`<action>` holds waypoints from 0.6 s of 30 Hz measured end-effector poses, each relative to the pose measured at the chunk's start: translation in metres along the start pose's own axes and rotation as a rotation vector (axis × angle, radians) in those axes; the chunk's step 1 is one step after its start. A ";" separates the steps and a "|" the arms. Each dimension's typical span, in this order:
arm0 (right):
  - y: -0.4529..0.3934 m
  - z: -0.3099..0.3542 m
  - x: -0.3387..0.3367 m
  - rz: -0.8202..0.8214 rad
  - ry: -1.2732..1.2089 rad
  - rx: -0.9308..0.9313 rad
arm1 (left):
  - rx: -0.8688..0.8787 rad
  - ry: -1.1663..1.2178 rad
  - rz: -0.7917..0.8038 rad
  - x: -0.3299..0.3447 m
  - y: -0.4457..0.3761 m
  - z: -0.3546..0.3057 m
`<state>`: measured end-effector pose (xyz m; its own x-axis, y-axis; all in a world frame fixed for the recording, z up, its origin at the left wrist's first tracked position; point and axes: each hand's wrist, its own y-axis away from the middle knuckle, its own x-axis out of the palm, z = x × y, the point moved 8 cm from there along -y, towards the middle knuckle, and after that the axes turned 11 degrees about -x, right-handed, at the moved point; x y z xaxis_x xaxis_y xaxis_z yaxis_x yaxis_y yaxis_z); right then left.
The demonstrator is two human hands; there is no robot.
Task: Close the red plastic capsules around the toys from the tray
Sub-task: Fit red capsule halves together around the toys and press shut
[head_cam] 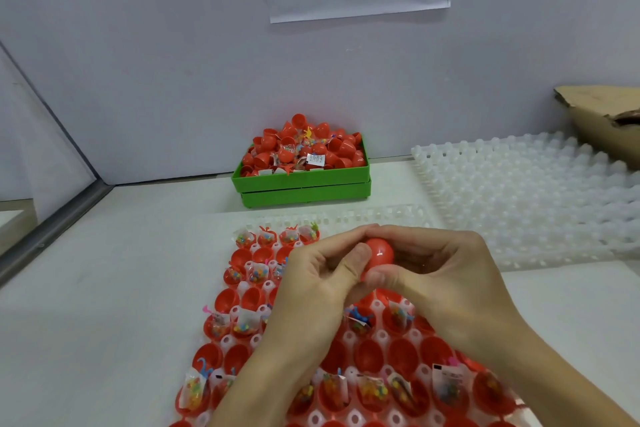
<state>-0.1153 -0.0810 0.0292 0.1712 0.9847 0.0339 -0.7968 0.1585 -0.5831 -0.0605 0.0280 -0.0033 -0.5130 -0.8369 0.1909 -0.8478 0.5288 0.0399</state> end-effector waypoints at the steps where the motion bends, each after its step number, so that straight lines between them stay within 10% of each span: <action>1: 0.000 -0.002 -0.003 -0.025 0.038 0.002 | -0.037 0.036 0.011 0.000 -0.001 0.002; 7: 0.005 -0.003 -0.016 -0.077 0.431 -0.013 | -0.088 0.086 -0.036 -0.004 0.000 0.003; 18: 0.000 -0.008 -0.027 -0.073 0.285 0.026 | -0.044 0.064 -0.005 -0.006 -0.003 0.002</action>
<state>-0.1153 -0.1080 0.0222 0.3821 0.9108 -0.1566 -0.7903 0.2342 -0.5662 -0.0554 0.0308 -0.0068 -0.4980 -0.8295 0.2529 -0.8428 0.5316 0.0840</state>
